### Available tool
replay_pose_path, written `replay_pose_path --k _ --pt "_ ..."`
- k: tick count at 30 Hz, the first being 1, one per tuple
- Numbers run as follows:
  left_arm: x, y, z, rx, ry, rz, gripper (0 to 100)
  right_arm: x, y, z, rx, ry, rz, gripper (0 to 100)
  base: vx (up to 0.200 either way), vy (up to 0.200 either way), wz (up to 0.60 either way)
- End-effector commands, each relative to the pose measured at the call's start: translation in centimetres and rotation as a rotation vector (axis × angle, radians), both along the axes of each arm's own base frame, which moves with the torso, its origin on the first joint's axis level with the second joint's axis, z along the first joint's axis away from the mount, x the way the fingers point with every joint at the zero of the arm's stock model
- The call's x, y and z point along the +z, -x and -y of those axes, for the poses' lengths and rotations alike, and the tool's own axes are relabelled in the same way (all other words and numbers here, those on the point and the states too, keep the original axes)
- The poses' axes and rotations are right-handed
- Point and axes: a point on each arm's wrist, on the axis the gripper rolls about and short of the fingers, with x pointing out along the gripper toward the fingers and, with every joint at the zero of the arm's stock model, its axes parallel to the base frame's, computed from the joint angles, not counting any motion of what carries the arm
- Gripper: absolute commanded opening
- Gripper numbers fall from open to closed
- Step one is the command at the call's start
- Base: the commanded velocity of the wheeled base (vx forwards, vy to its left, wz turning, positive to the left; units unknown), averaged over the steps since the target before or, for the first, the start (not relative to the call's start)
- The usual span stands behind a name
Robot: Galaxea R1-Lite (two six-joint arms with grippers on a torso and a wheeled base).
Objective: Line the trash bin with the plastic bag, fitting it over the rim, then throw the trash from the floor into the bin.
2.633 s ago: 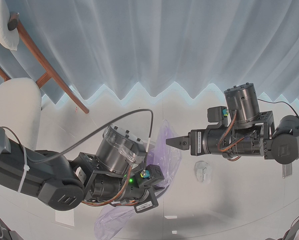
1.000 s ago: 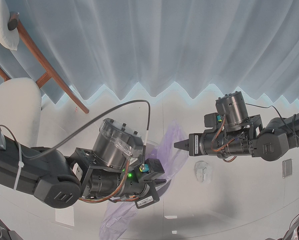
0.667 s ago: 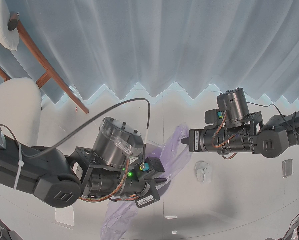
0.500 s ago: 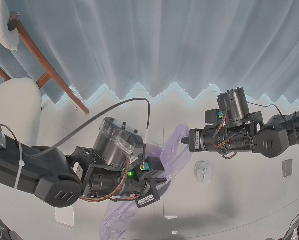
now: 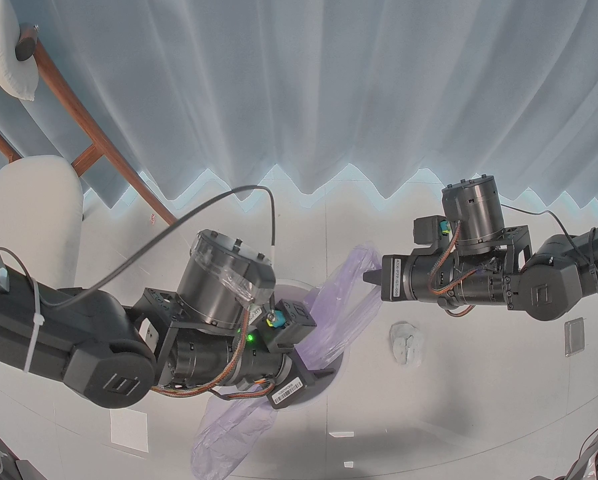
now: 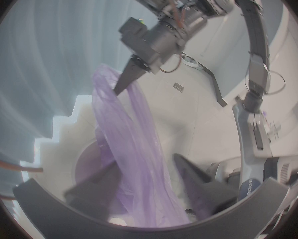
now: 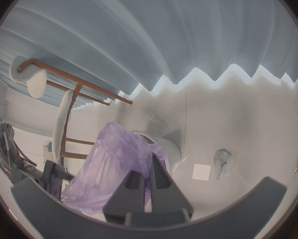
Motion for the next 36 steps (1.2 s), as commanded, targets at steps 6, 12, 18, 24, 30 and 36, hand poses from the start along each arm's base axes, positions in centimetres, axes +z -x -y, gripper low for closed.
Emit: replay_pose_path --k 6,12,18,24,30,36 --pt "2.6 2.0 -0.8 0.243 0.214 -0.143 100 -0.5 0.3 1.0 -0.016 -0.027 0.041 0 0.0 0.0 0.0" --pt "3.2 3.4 -3.3 0.324 0.284 -0.209 100 -0.8 0.4 1.1 -0.018 -0.026 0.04 0 0.0 0.0 0.0" --pt "2.1 4.4 -5.7 0.404 0.289 -0.266 100 -1.2 -0.4 2.1 -0.047 -0.027 0.026 0 0.0 0.0 0.0" --pt "1.2 5.1 -8.6 0.479 0.295 -0.299 100 -1.4 -1.0 3.5 -0.038 -0.044 0.008 0 0.0 0.0 0.0" --pt "0.4 6.6 -11.5 0.524 0.303 -0.321 100 -1.7 -1.3 4.2 -0.038 -0.05 -0.005 0 0.0 0.0 0.0" --pt "-0.8 8.0 -12.4 0.513 0.277 -0.358 100 -2.0 -1.6 4.1 -0.042 -0.045 -0.011 0 0.0 0.0 0.0"
